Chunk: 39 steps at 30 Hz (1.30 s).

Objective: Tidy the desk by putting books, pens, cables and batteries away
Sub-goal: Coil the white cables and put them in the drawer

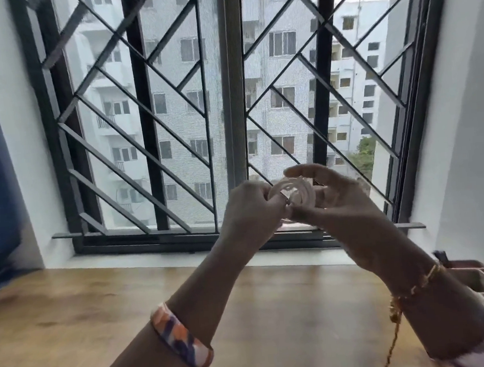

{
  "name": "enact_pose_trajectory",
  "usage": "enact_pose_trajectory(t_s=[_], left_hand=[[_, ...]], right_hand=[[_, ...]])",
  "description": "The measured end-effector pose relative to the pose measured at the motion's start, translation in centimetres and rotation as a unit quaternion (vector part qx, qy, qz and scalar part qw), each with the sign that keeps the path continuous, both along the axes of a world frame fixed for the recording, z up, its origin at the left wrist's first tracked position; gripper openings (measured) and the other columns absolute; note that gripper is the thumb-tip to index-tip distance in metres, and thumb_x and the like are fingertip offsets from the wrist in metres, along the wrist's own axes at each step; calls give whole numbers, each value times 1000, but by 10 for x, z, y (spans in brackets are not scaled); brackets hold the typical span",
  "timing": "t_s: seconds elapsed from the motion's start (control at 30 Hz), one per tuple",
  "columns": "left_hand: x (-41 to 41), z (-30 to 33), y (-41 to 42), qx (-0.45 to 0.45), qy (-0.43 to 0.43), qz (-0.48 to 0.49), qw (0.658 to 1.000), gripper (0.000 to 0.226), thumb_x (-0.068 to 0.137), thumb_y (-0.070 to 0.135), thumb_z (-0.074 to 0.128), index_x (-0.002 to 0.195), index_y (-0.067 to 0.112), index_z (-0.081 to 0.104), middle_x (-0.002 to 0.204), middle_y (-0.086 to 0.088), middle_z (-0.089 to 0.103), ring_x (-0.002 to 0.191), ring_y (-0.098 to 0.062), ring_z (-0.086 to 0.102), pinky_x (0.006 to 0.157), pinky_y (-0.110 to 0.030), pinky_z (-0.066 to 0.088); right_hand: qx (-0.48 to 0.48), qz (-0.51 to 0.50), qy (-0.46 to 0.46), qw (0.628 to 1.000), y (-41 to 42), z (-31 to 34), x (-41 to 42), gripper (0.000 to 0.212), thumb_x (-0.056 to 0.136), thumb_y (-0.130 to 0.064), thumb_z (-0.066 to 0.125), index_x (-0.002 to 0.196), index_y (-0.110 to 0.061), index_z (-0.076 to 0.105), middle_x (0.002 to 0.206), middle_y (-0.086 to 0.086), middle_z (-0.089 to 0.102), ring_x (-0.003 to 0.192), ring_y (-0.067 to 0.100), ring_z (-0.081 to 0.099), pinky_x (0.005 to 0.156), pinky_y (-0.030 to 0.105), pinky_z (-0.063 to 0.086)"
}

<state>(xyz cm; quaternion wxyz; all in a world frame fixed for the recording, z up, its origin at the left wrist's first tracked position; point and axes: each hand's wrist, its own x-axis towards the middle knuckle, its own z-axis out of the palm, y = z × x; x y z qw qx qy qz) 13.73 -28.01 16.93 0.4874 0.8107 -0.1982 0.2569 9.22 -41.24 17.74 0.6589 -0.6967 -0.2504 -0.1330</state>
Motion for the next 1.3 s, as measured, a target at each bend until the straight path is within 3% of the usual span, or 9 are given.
enact_pose_trajectory(t_s=[0.23, 0.4, 0.57, 0.7, 0.77, 0.87, 1.03, 1.2, 1.3], left_hand=[[-1, 3, 4, 51, -79, 67, 993, 26, 82, 23, 61, 59, 10, 59, 62, -12, 66, 63, -28, 64, 57, -35, 51], [5, 1, 5, 24, -44, 44, 998, 25, 77, 22, 59, 62, 2, 63, 62, -16, 67, 61, -31, 67, 60, -43, 56], [4, 1, 0, -11, -51, 32, 998, 24, 81, 15, 58, 62, 1, 62, 55, -14, 65, 54, -29, 65, 55, -45, 55], [4, -7, -2, -26, -83, 10, 996, 32, 76, 28, 49, 65, 1, 62, 57, -17, 62, 55, -33, 59, 55, -45, 50], [4, -11, -4, -22, -103, 14, 994, 34, 77, 30, 46, 65, 1, 59, 58, -16, 60, 55, -31, 55, 55, -42, 45], [2, -14, -8, -13, -136, 11, 991, 29, 78, 28, 46, 68, 3, 57, 55, -13, 55, 54, -28, 51, 53, -38, 41], [4, -24, -2, 31, -196, -24, 980, 19, 85, 25, 53, 67, 20, 49, 49, 11, 37, 45, -5, 34, 46, -17, 27], [12, -32, -1, 26, -103, -21, 994, 25, 87, 38, 59, 89, 14, 68, 54, 7, 55, 46, 2, 47, 52, -22, 44], [13, -27, 1, 54, 6, -36, 998, 23, 85, 35, 63, 95, 15, 69, 54, -8, 58, 44, -22, 54, 51, -36, 54]], right_hand=[[70, 53, -13, 996, 14, -3, 3, 42, 76, 25, 52, 105, -5, 59, 83, 15, 64, 71, 15, 59, 66, 19, 52], [-235, -220, -240, 916, 10, -18, 19, 44, 91, -7, 53, 132, -21, 50, 101, 6, 68, 91, 15, 62, 78, 18, 42], [-260, -300, -319, 861, 6, -22, 25, 45, 91, -17, 43, 136, -15, 43, 124, 16, 60, 119, 25, 55, 98, 24, 42], [-256, -366, -340, 828, 1, -22, 23, 46, 92, -33, 41, 132, -12, 49, 119, 15, 62, 76, 30, 70, 60, 37, 56], [-235, -383, -356, 819, 4, -21, 22, 42, 92, -30, 41, 122, -7, 60, 107, 15, 69, 71, 25, 69, 63, 30, 54], [-137, -407, -329, 841, 7, -18, 22, 26, 91, -19, 49, 101, -5, 69, 68, 7, 69, 54, 15, 56, 58, 13, 39], [112, -244, -82, 960, 2, -8, 23, 22, 95, -12, 49, 82, -8, 66, 82, 16, 69, 71, 27, 69, 53, 33, 57], [-26, -261, -132, 956, -6, -9, 23, 15, 89, -10, 58, 77, -12, 68, 72, 8, 69, 67, 31, 66, 62, 48, 56], [-139, -300, -193, 924, -8, -18, 25, 9, 85, -12, 64, 78, -10, 70, 64, 3, 68, 56, 15, 62, 56, 38, 53]])
